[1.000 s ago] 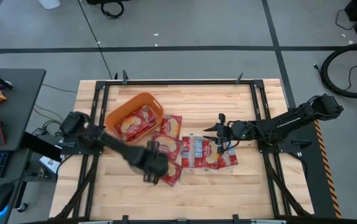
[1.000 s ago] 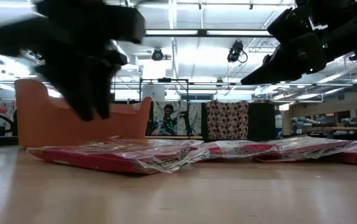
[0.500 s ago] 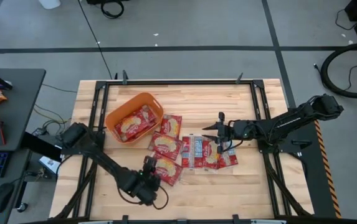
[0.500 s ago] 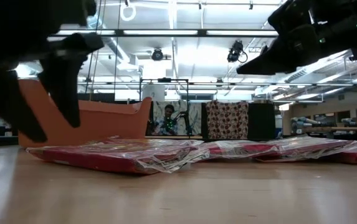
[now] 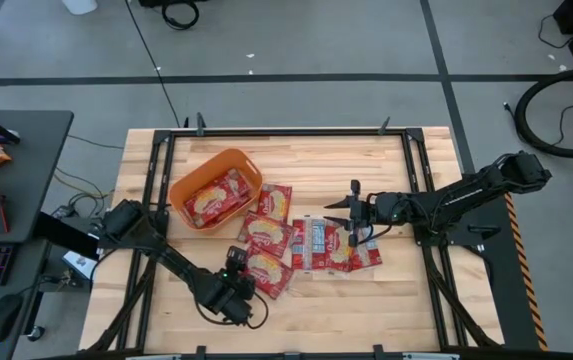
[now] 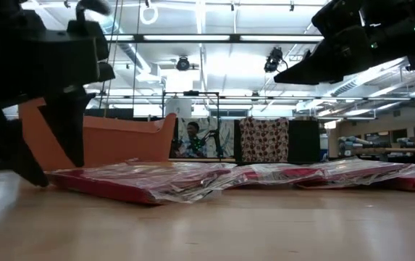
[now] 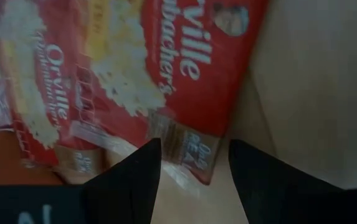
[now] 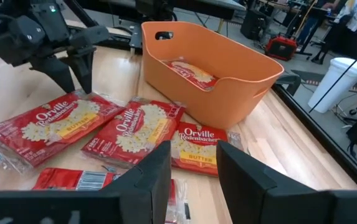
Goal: Sort popcorn bags into baskets
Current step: Put the red popcorn bag into the orange bin
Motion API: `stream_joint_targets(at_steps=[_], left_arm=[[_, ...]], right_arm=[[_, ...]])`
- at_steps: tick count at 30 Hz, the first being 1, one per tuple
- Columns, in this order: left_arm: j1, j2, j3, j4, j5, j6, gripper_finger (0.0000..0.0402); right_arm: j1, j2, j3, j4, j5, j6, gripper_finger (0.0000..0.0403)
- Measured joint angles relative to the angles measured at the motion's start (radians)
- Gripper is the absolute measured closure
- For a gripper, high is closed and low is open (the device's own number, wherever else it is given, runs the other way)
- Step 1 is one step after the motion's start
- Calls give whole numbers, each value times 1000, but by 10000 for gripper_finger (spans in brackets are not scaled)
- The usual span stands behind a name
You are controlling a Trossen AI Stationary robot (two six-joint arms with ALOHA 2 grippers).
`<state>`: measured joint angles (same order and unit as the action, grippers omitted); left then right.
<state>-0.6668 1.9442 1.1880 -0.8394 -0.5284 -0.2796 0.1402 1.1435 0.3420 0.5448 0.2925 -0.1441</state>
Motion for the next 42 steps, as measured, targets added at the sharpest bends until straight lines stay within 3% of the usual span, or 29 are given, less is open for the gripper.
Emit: stream_joint_targets(at_steps=[6,20,23,31,38,42], left_arm=[[2,0,-1,-5,-2,12,223],[15,0,-35,25,23,-51,386],[21,0,2,-5,33,-29,392],[58,1,179,-248,-11,84,397],[80,1,329,-482,-228,133,398],[115,-2,385,-679,-288,83,399]], right_arm=[[0,0,0,-9,-18,13,270],[1,0,0,-25,-27,41,270],[1,0,0,-30,-26,41,270],[1,0,0,-22,-17,32,270],[1,0,0,-23,-21,41,270],[3,0,0,-31,-22,40,270]])
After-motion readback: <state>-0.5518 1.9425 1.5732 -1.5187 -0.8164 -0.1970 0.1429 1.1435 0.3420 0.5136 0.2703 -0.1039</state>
